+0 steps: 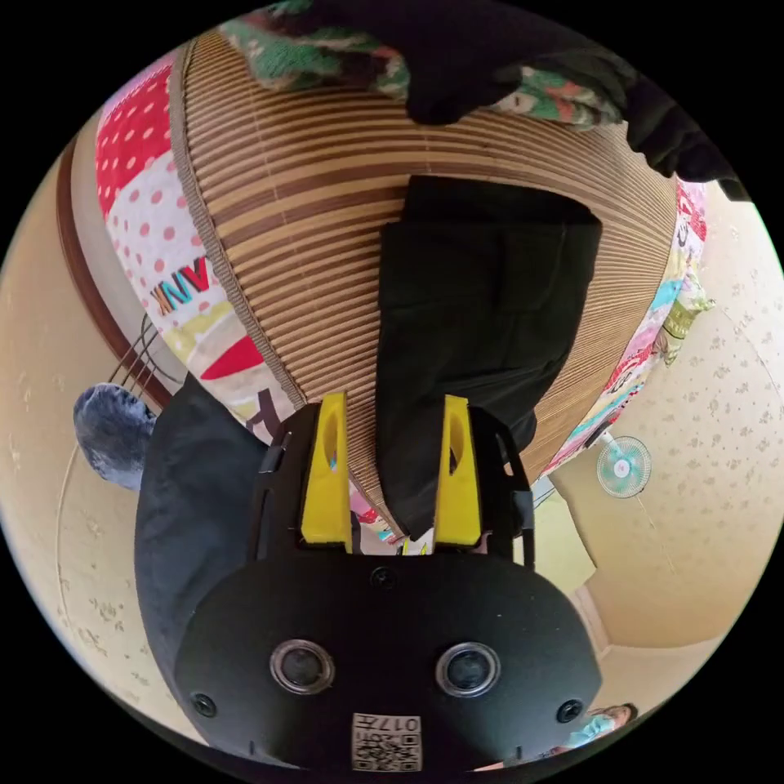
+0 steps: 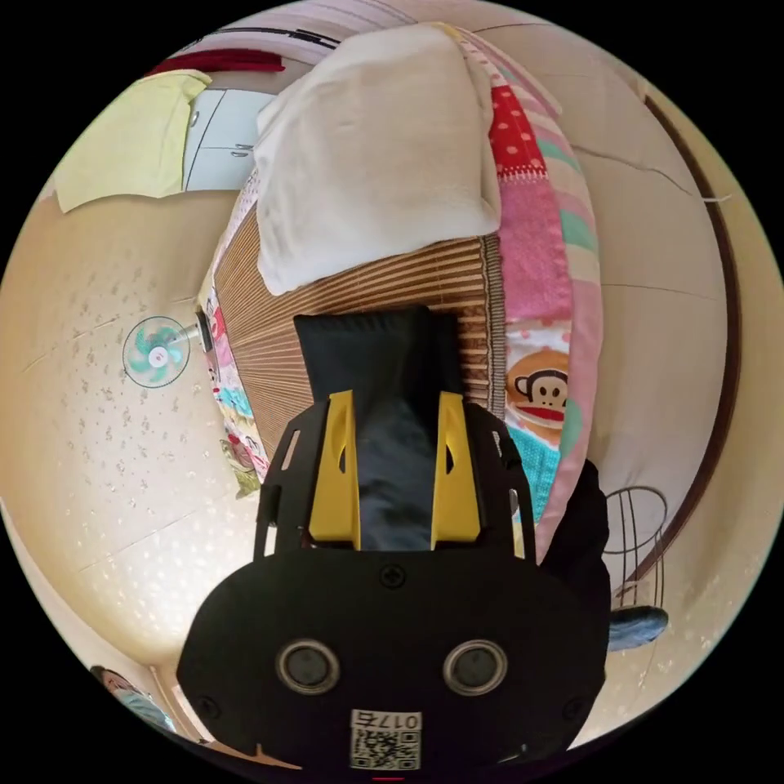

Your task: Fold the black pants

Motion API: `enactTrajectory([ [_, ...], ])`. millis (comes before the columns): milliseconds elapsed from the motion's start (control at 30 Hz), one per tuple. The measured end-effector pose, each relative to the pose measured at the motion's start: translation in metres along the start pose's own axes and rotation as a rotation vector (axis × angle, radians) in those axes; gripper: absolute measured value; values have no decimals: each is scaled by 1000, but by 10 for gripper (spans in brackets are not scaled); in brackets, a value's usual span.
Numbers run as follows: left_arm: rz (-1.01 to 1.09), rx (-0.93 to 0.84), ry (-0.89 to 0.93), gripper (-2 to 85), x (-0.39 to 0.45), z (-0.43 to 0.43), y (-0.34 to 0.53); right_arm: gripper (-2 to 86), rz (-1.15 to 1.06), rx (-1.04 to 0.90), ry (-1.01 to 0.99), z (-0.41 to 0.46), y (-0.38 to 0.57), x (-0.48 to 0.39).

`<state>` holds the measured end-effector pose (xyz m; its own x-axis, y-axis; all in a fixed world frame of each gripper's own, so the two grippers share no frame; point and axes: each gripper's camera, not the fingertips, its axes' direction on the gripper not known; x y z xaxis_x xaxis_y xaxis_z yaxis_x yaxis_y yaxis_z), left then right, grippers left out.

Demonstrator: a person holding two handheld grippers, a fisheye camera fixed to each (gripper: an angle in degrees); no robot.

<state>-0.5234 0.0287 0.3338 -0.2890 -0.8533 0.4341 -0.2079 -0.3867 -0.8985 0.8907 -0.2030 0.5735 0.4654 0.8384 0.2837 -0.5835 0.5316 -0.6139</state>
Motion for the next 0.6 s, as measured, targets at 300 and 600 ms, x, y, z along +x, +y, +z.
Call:
enactTrajectory([
  [300,139,9,132,7,-25,12,6,30,-334,-232,100,-38,53,-97],
  [600,242,-58,-31,37,-61,14,-4,74,-220,-201,484,-133,157,-58],
])
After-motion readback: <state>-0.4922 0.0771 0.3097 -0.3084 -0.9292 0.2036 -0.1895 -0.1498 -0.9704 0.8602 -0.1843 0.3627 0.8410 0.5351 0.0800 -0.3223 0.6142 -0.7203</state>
